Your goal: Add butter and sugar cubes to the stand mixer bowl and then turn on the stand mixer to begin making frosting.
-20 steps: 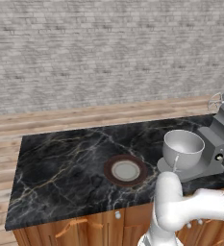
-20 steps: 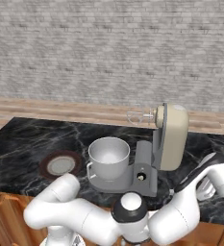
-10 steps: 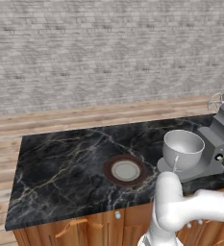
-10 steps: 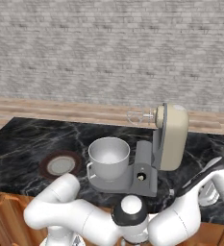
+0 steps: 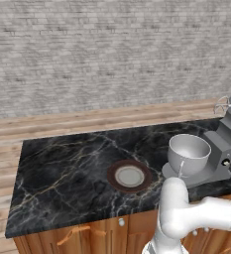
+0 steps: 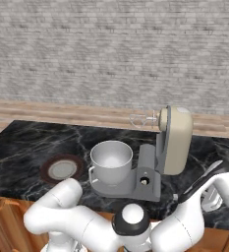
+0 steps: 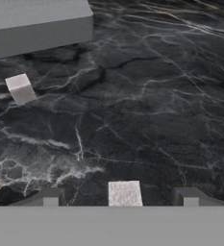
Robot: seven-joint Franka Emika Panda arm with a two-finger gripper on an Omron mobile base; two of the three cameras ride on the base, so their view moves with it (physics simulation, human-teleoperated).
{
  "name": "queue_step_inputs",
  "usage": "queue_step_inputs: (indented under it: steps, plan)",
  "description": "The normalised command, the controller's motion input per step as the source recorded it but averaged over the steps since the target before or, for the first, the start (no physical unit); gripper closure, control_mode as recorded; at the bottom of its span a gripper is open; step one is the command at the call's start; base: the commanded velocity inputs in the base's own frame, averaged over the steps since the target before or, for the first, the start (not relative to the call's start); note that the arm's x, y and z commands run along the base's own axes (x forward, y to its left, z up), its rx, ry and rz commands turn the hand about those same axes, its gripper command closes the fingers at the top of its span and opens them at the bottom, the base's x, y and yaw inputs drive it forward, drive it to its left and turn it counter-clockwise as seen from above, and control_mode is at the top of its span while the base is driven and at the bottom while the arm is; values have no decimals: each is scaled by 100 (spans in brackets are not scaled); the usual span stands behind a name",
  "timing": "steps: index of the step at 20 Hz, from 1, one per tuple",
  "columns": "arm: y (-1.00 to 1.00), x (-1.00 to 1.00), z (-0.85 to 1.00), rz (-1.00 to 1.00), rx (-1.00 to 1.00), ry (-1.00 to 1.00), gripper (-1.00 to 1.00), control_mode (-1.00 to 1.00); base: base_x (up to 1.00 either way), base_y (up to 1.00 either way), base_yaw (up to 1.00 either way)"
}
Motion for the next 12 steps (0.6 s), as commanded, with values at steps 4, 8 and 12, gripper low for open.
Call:
queue_step_inputs:
  steps: [4,8,12]
  plan:
    - [2,-3,-44,0,-3,0,100,-100,0,0,0]
    - [4,-1,-38,0,-2,0,100,-100,0,0,0]
    - [12,0,-27,0,-1,0,100,-100,0,0,0]
